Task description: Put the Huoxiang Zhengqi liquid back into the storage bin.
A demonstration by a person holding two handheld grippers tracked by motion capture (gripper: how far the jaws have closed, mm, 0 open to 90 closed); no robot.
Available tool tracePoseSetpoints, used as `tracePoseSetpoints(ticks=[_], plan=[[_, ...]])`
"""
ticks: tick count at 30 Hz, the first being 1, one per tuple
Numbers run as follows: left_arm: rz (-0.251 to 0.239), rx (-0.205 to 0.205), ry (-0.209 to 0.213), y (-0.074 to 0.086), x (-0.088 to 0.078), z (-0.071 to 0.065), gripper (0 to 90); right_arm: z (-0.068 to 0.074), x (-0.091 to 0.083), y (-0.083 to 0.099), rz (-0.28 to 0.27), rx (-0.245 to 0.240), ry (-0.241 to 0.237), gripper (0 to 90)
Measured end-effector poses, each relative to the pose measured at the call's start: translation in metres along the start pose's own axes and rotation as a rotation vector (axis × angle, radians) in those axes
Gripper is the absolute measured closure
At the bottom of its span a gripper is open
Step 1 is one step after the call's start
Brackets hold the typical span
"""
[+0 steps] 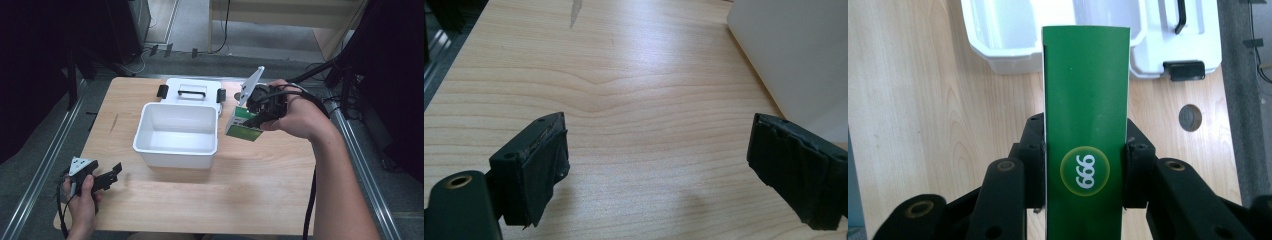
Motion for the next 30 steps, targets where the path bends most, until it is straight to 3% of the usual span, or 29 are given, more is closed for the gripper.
tracePoseSetpoints(ticks=[13,30], plan=[[-0.003,-0.004,0.000,0.000,0.000,0.000,10.4,0.001,-0.014,-0.033,-0.013,-0.034,-0.001,64.4],[-0.003,-0.005,0.000,0.000,0.000,0.000,10.4,0.014,-0.007,-0.080,-0.039,-0.111,-0.020,64.3]])
Point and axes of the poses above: each handheld gripper's, and its own axes: x roughly forward along the jaws, y roughly out of its underside, z roughly to its left, the point moved 4 cm from there along x, roughly forward along the jaws, and after that the axes turned 10 degrees about x, right-handed, at the moved point
